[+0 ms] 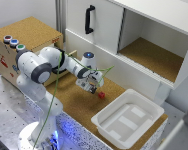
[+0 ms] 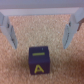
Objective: Place the purple object on the table
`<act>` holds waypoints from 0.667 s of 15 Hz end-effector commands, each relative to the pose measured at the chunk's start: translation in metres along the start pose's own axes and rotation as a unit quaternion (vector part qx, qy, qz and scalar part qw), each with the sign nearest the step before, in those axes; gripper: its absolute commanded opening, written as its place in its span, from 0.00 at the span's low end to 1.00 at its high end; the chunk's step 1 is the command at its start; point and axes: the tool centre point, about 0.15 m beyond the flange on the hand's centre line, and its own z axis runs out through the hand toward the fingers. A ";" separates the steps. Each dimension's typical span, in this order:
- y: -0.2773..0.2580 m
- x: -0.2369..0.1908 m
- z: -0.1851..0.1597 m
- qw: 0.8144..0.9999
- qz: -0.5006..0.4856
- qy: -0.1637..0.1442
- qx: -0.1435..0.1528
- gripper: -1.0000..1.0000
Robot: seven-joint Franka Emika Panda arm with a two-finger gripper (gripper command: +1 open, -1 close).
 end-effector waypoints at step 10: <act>-0.082 0.000 -0.206 0.997 0.012 -0.010 0.078 1.00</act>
